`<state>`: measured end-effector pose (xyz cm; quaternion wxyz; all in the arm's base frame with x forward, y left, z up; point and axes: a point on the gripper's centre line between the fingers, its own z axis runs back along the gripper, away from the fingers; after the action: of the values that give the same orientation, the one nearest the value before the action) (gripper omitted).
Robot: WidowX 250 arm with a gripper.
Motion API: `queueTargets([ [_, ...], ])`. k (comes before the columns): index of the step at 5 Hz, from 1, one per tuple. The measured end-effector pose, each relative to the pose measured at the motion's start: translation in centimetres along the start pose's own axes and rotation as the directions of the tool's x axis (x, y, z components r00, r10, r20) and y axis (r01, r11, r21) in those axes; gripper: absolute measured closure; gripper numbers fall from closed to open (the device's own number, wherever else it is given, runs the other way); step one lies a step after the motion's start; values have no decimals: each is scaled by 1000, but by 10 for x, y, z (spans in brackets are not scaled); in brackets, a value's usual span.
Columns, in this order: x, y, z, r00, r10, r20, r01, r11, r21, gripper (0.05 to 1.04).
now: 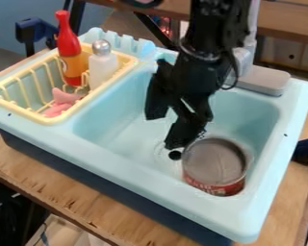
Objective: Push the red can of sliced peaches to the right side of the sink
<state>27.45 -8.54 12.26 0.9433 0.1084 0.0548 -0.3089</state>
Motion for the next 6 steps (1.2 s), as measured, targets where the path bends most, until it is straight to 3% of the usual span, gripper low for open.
queueTargets([
  [1, -4, -6, 5, 998, 54, -38, -55, 998, -18, 83],
  [2, -15, -5, 9, 976, 188, -112, -189, 982, -3, 82],
  [3, -32, 1, 33, 951, 268, -153, -270, 963, 9, 83],
  [4, -45, 5, 44, 925, 311, -220, -321, 947, -11, 83],
  [5, -50, 6, 48, 927, 299, -225, -319, 946, -54, 83],
  [6, -62, 7, 56, 965, 242, -99, -255, 956, -144, 83],
])
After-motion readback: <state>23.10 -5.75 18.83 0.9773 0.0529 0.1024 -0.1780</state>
